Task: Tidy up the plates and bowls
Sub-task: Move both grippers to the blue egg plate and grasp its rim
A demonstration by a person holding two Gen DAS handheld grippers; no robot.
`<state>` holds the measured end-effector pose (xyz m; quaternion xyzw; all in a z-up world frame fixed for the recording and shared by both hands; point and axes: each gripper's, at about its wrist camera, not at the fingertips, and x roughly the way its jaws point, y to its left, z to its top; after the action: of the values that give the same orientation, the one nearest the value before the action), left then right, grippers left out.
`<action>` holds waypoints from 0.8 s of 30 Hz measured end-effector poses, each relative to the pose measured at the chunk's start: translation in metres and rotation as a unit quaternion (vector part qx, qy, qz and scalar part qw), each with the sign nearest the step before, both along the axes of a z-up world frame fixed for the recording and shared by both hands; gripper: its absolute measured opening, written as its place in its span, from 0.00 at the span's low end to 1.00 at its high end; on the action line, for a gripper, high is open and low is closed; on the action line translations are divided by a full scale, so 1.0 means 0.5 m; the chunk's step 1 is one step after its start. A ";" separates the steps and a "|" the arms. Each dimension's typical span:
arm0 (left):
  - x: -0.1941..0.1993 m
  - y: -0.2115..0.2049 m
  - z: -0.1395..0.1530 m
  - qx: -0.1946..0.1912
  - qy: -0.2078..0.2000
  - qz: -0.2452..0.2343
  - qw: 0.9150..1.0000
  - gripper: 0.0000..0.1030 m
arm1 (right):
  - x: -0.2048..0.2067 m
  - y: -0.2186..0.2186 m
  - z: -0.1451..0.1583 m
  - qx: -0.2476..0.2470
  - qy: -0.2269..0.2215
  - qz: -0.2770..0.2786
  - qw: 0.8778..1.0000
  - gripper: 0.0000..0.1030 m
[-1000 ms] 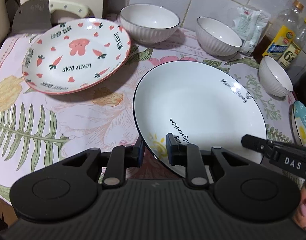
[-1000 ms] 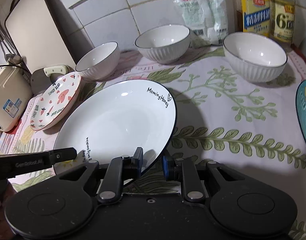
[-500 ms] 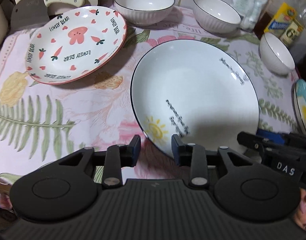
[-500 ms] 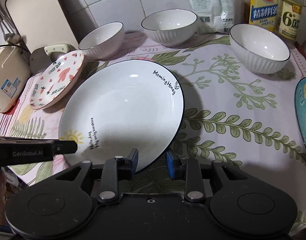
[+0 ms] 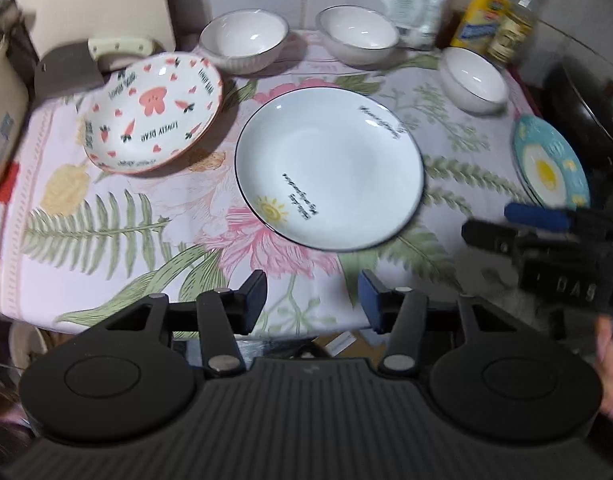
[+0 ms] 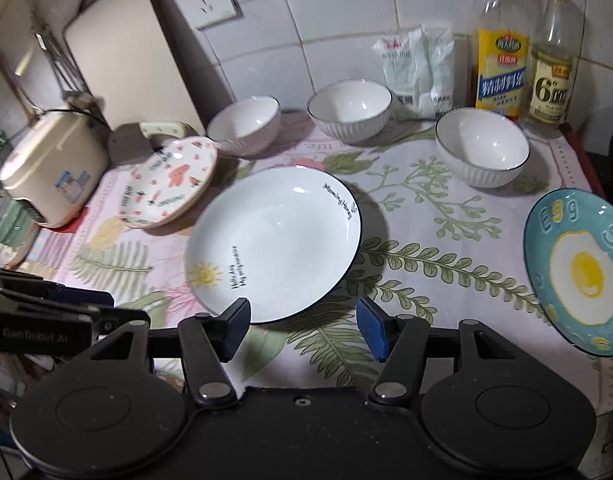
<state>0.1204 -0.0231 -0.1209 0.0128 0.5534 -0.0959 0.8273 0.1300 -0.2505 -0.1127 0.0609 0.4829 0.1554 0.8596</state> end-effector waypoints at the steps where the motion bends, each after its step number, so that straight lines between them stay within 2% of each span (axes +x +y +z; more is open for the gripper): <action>1: -0.013 -0.004 0.015 0.005 -0.003 -0.007 1.000 0.52 | -0.009 -0.005 0.014 0.003 -0.003 0.001 1.000 0.62; 7: -0.076 -0.024 0.086 0.000 -0.022 -0.043 0.999 0.60 | -0.075 -0.031 0.097 -0.007 -0.035 0.008 0.999 0.65; 12: -0.116 -0.054 0.123 0.004 -0.036 -0.071 0.997 0.61 | -0.134 -0.056 0.155 -0.035 -0.059 0.017 0.997 0.68; 18: -0.141 -0.094 0.155 -0.004 -0.044 -0.106 0.993 0.64 | -0.197 -0.096 0.204 -0.072 -0.090 0.012 0.993 0.71; 24: -0.155 -0.155 0.175 -0.008 -0.047 -0.153 0.987 0.64 | -0.244 -0.150 0.241 -0.077 -0.123 -0.017 0.989 0.71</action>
<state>0.0428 -0.1007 -0.0334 0.0950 0.5048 -0.2250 0.8280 0.0082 -0.3254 0.0080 -0.0171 0.3827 0.1092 0.9172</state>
